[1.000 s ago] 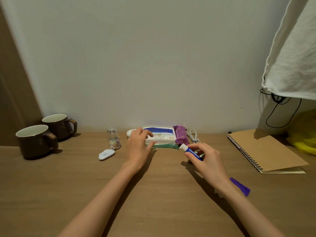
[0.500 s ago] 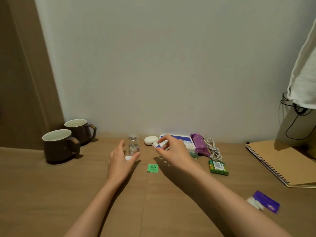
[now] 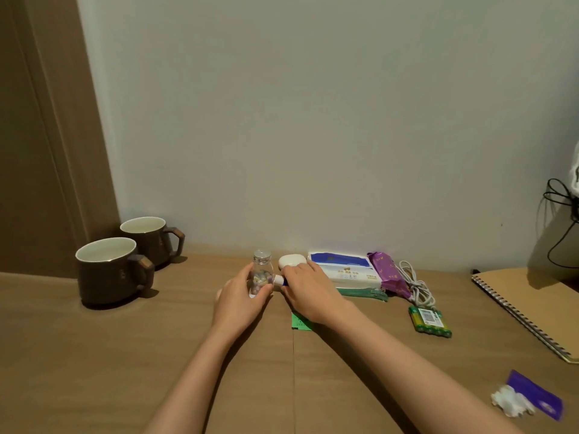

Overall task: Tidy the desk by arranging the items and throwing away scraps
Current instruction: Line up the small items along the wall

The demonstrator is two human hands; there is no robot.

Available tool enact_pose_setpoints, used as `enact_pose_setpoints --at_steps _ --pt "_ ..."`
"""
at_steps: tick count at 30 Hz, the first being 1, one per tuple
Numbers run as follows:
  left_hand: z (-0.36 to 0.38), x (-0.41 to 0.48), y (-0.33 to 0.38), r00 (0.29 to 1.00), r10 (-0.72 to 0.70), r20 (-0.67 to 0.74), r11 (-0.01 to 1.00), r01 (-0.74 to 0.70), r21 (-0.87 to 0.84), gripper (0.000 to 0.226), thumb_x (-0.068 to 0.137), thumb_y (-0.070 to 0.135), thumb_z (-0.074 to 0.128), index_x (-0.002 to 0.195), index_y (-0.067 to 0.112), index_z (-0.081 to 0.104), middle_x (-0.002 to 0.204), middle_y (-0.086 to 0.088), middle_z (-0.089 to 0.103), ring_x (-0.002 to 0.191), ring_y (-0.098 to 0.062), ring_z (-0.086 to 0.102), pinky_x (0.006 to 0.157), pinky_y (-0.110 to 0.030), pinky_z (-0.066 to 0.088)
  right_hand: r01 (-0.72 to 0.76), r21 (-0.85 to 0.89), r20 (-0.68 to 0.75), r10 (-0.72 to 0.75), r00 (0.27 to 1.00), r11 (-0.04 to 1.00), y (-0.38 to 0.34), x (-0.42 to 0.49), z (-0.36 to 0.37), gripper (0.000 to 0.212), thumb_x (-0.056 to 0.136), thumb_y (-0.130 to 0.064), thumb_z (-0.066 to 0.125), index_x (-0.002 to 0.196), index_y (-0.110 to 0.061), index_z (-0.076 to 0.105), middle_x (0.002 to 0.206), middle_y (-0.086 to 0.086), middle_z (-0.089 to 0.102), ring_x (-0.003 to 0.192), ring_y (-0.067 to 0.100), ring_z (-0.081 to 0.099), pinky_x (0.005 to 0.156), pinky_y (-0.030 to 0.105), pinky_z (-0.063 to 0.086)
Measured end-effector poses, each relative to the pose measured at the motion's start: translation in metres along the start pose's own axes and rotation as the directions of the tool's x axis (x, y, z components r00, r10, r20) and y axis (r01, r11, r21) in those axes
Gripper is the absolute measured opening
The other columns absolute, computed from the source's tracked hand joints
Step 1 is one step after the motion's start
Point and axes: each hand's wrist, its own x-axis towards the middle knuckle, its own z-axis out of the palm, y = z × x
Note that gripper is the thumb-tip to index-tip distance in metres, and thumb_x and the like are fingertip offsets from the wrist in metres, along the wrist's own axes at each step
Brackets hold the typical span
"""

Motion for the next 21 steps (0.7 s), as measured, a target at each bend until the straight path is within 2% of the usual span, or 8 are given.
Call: enact_pose_setpoints --at_steps 3,7,13,15,17,19,21 --pt "-0.001 0.004 -0.001 1.000 -0.022 0.011 1.000 0.022 0.009 0.051 0.079 0.054 0.056 0.123 0.028 0.056 0.114 0.006 0.067 0.112 -0.017 0.058 0.096 -0.038 0.043 0.016 0.008 0.005 -0.016 1.000 1.000 -0.001 -0.001 0.005 0.021 0.098 -0.030 0.041 0.105 -0.015 0.053 0.107 0.006 0.066 0.103 0.024 0.059 0.111 0.039 0.029" --pt "0.000 0.008 -0.006 0.999 -0.046 0.005 0.998 0.046 -0.045 0.041 0.081 0.047 0.060 0.117 0.030 0.057 0.108 0.006 0.068 0.106 -0.018 0.060 0.094 -0.044 0.046 -0.004 0.022 0.003 0.004 1.000 1.000 -0.001 0.002 0.008 0.022 0.099 -0.031 0.038 0.104 -0.015 0.052 0.105 0.005 0.067 0.100 0.021 0.061 0.113 0.040 0.026" --pt "-0.002 0.008 -0.006 0.998 -0.070 -0.006 0.996 0.069 -0.055 0.040 0.082 0.043 0.062 0.118 0.028 0.057 0.106 0.005 0.067 0.103 -0.018 0.059 0.093 -0.046 0.047 -0.036 0.041 -0.016 0.037 0.999 0.999 -0.003 0.006 0.011 0.023 0.098 -0.032 0.039 0.105 -0.015 0.053 0.103 0.004 0.067 0.100 0.020 0.061 0.116 0.040 0.023" --pt "-0.002 0.009 -0.007 0.997 -0.080 -0.013 0.995 0.079 -0.055 0.042 0.081 0.043 0.062 0.119 0.027 0.056 0.107 0.004 0.067 0.102 -0.019 0.059 0.093 -0.047 0.047 -0.041 0.051 -0.059 0.044 0.997 0.998 -0.002 0.006 0.011 0.025 0.097 -0.034 0.042 0.106 -0.014 0.056 0.104 0.004 0.066 0.101 0.021 0.058 0.111 0.038 0.029" --pt "-0.003 0.009 -0.008 0.996 -0.090 -0.016 0.995 0.089 -0.049 0.043 0.080 0.042 0.063 0.120 0.026 0.056 0.108 0.003 0.067 0.102 -0.019 0.059 0.092 -0.047 0.047 -0.068 0.068 -0.142 0.078 0.987 0.995 0.001 0.007 0.008 0.028 0.095 -0.037 0.047 0.108 -0.015 0.060 0.106 0.003 0.063 0.103 0.020 0.052 0.099 0.036 0.038" --pt "-0.004 0.010 -0.010 0.994 -0.104 -0.027 0.994 0.103 -0.048 0.044 0.080 0.042 0.063 0.119 0.026 0.056 0.108 0.003 0.067 0.102 -0.019 0.059 0.092 -0.048 0.047 -0.150 0.093 -0.164 0.163 0.973 0.984 0.003 0.010 0.004 0.031 0.093 -0.039 0.050 0.110 -0.017 0.065 0.107 0.002 0.062 0.104 0.020 0.048 0.090 0.036 0.038" --pt "-0.006 0.010 -0.012 0.990 -0.131 -0.049 0.991 0.130 -0.038 0.043 0.080 0.042 0.063 0.119 0.024 0.056 0.109 0.002 0.066 0.102 -0.020 0.059 0.091 -0.048 0.048 -0.238 0.142 -0.133 0.257 0.957 0.961 0.004 0.014 0.001 0.031 0.091 -0.041 0.051 0.109 -0.020 0.067 0.105 0.002 0.065 0.105 0.021 0.047 0.088 0.038 0.036"
